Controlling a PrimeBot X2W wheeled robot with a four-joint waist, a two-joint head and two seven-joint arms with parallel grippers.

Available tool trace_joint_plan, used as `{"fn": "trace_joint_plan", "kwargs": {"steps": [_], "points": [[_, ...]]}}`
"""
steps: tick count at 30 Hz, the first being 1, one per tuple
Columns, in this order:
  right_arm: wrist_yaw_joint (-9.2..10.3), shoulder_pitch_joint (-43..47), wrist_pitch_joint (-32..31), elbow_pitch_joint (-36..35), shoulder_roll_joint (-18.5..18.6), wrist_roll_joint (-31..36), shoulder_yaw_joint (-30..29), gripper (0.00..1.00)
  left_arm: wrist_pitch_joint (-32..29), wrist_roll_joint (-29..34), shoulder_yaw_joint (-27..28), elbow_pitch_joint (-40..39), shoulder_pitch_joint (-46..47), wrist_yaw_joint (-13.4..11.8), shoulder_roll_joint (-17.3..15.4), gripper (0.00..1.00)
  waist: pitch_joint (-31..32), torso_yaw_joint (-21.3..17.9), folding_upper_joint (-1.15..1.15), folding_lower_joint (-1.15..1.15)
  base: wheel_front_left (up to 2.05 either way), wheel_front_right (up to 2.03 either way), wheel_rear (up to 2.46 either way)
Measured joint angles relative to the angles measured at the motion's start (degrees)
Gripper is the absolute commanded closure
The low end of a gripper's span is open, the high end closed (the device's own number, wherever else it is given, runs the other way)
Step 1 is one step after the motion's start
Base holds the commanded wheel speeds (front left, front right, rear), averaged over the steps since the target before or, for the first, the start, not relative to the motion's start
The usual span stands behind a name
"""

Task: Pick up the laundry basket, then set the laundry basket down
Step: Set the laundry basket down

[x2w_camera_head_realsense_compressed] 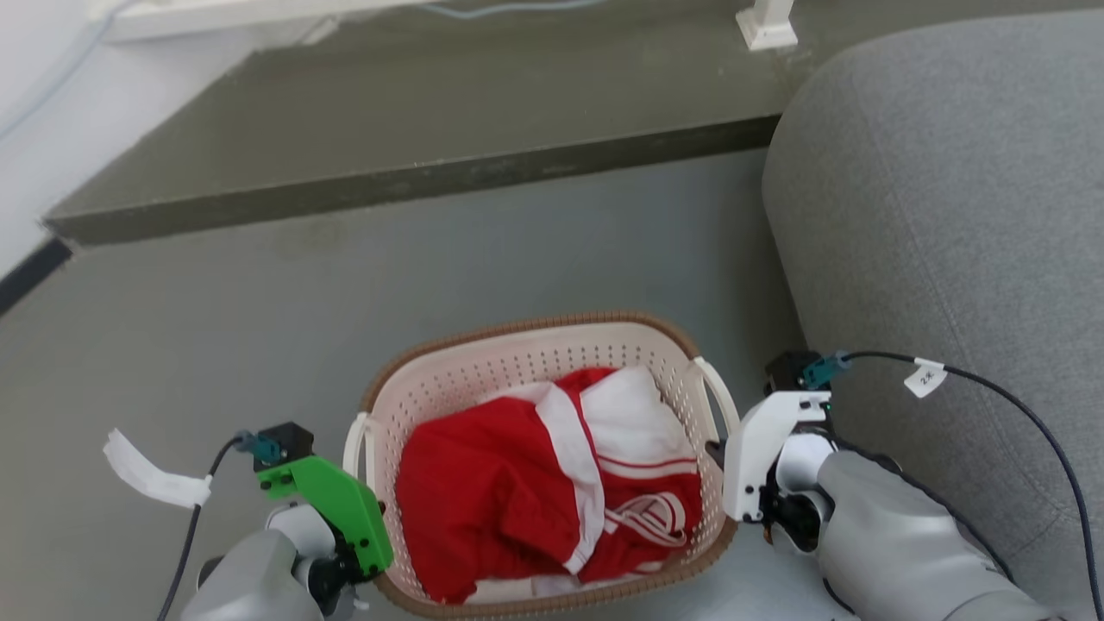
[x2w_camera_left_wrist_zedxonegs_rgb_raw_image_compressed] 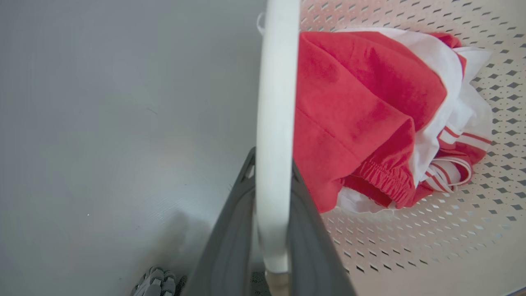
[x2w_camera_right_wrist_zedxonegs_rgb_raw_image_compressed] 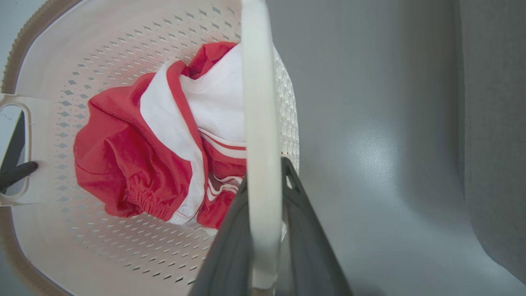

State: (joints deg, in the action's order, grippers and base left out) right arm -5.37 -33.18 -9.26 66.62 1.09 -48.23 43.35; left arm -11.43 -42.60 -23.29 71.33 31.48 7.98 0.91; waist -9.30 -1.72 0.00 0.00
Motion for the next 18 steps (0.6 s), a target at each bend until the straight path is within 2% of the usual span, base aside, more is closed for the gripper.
{"fn": "trace_joint_plan", "kwargs": {"steps": [18], "points": [[2.49, -8.84, 6.78, -1.07, -0.11, 2.02, -0.36, 1.0, 6.04, 1.54, -0.54, -3.18, 7.9, -1.75, -1.48, 1.0, -12.34, -0.8, 0.0, 0.0, 0.0, 0.0, 0.0]]}}
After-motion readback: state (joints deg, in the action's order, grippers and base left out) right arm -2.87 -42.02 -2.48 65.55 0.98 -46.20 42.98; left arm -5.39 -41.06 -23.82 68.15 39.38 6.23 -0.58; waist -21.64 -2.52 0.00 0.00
